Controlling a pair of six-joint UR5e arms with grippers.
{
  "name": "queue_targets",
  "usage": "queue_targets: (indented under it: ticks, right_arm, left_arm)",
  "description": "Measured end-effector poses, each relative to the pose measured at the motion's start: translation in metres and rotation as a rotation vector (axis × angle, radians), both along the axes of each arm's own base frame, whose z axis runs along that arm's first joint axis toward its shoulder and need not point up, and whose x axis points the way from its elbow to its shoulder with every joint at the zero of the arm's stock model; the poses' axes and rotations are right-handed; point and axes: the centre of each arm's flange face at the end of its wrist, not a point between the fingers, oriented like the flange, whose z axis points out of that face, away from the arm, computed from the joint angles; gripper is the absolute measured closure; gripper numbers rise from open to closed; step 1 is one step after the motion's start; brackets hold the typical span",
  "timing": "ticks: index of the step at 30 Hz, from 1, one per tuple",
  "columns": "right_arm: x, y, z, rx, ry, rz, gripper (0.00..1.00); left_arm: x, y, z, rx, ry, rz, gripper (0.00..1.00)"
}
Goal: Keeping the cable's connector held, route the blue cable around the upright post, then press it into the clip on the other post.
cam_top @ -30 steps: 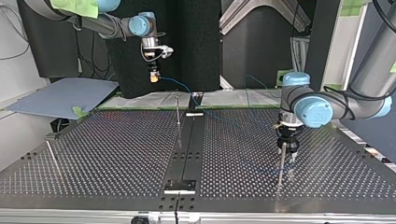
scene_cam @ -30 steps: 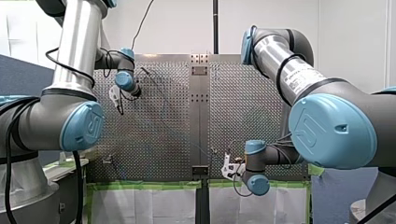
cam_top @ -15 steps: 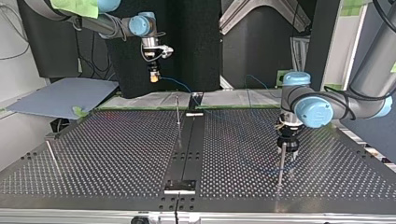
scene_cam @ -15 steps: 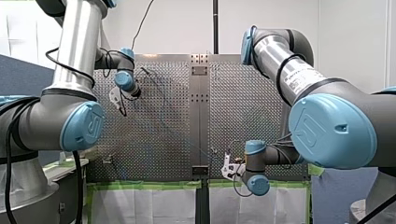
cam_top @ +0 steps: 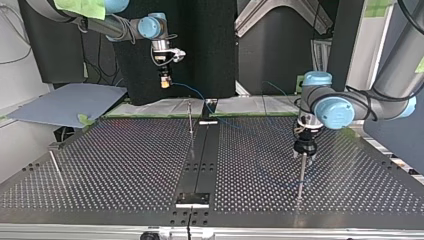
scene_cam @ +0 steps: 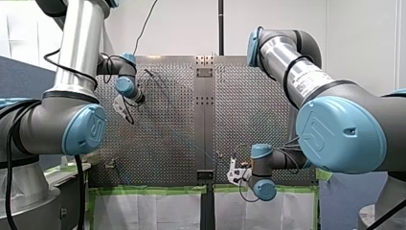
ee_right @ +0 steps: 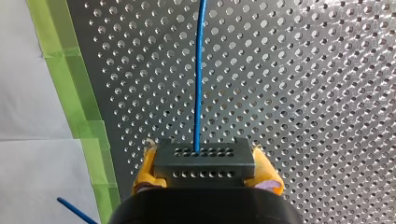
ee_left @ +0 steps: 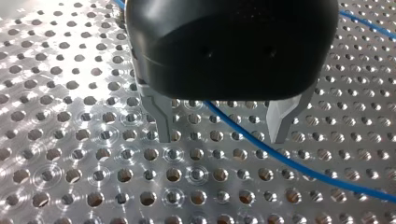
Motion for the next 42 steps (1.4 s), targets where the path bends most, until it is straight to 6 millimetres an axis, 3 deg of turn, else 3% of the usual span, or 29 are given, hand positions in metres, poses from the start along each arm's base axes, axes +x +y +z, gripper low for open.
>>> queue_targets:
  ticks: [11,27,42]
  right_arm:
    - [0.0,0.0,0.0,-0.003,-0.002,0.0,1.0]
    - [0.0,0.0,0.0,-0.001,-0.001,0.0,1.0]
    - [0.0,0.0,0.0,-0.001,-0.001,0.0,1.0]
  left_arm:
    - [-0.009,0.002,0.003,-0.101,-0.037,0.013,0.01]
    - [-0.018,0.007,0.022,-0.271,-0.071,0.072,0.01]
    - [-0.033,0.014,0.018,-0.422,-0.087,0.104,0.01]
